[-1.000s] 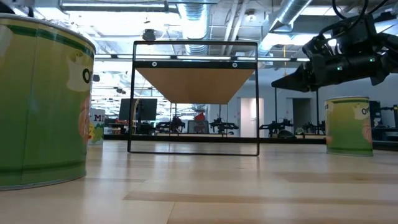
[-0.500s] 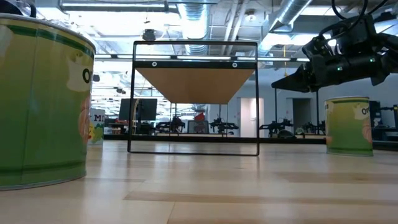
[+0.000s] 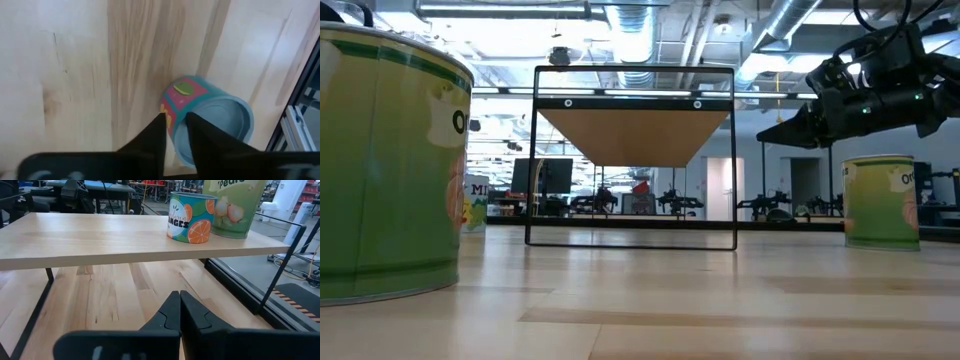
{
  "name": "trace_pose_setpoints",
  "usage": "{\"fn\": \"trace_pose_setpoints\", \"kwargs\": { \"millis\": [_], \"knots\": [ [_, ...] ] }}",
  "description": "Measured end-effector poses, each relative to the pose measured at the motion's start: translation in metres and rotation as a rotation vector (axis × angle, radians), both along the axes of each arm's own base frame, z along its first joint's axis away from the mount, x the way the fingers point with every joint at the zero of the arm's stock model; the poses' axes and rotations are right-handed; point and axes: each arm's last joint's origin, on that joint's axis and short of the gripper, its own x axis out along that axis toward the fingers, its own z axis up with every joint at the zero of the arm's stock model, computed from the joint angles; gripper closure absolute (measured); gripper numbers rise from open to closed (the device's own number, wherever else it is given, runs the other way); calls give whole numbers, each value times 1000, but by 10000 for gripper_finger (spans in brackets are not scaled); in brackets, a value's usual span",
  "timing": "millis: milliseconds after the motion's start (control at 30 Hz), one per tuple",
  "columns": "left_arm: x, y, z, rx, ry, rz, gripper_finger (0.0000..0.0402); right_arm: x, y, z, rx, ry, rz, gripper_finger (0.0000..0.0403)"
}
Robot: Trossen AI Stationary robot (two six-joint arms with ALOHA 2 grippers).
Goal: Pick and place cans onto a shelf
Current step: Put the canned corn on the shelf
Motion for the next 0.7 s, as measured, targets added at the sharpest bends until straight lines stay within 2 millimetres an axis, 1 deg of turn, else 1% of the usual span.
{"fn": "trace_pose_setpoints", "kwargs": {
  "millis": [100,133,167,267,333,433,533,633,700],
  "knots": [
    [1,4,-1,25,-13,20,388,0,0,0,0,0,0,389],
    [1,7,-4,50,9,24,394,0,0,0,0,0,0,390],
    [1,9,-5,60,14,22,395,0,0,0,1,0,0,390],
    [6,15,-1,54,-7,11,400,0,0,0,7,1,-1,389],
    [6,24,-1,80,30,18,401,0,0,0,14,-2,-1,389],
    [10,33,13,65,-6,20,401,0,0,-1,21,1,-1,390],
    [11,44,30,86,-61,33,401,0,1,-1,32,4,4,390],
    [9,53,47,94,-145,69,401,1,2,-1,35,4,9,390],
    [7,56,55,95,-190,92,401,1,3,-1,38,4,14,390]
  ]
}}
